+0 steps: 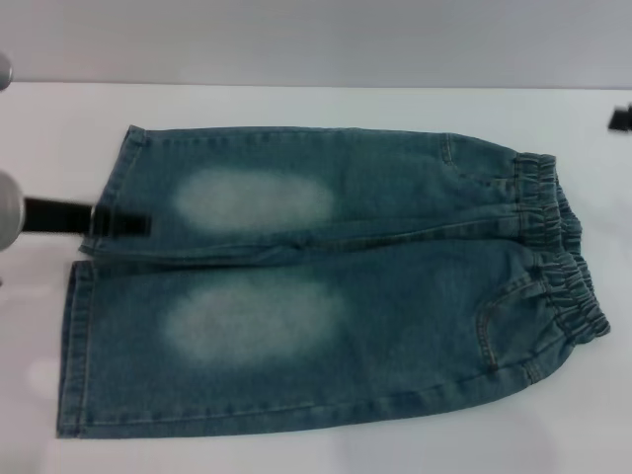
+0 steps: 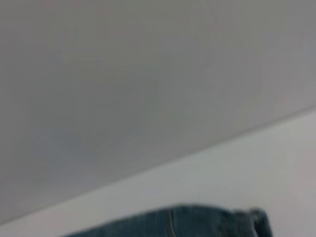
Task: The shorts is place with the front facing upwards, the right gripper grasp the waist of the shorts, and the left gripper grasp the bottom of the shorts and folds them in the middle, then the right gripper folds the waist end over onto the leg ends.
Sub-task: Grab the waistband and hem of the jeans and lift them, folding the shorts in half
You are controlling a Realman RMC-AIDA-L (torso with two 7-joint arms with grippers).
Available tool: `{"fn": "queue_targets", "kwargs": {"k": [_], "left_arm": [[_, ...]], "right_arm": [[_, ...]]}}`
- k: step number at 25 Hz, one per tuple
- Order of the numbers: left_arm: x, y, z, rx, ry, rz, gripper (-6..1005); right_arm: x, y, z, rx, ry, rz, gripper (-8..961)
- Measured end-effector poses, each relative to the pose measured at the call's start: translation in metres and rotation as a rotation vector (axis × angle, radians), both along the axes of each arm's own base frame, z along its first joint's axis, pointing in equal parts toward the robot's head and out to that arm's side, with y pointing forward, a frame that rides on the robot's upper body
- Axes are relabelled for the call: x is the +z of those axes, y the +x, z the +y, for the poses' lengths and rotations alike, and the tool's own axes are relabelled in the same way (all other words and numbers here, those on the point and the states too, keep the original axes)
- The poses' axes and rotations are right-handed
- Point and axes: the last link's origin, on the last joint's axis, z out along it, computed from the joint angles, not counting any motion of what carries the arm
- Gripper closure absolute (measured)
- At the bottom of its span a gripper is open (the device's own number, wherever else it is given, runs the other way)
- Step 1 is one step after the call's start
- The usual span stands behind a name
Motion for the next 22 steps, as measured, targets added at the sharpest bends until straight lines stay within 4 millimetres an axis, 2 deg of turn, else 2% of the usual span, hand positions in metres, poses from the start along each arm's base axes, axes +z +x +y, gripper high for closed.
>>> {"fn": "queue_targets", "kwargs": {"k": [2,9,11,12,16,18,22], "left_arm": [[0.006,0.000,-0.016,0.040,-0.045,0.009,184],[0.006,0.004,-0.040,0.115,-0.102,0.031,186],[0.006,0.004,-0.040,0.115,-0.102,0.031,186],[0.003,0.002,-0.049,0.166,-0.126,0.074,187],[-0.009,0.002,-0.064,0.241,-0.181,0.157,188],[-0.014,0.001,-0.069,0.273,-0.197,0.173,188],[-0.019,0.002,-0.073,0.300,-0.207,0.166,189]], "right_arm": [[0.000,0.004,-0.007,-0.022,-0.029,0.011,137],[-0.005,0.017,-0.023,-0.080,-0.085,0.010,138],[-0.003,0.022,-0.027,-0.096,-0.078,0.020,138],[-0.002,0.024,-0.029,-0.101,-0.076,0.022,138],[-0.002,0.032,-0.037,-0.116,-0.075,0.010,138],[-0.006,0.039,-0.040,-0.130,-0.087,0.013,138],[-0.008,0.041,-0.039,-0.127,-0.097,0.011,137]]}}
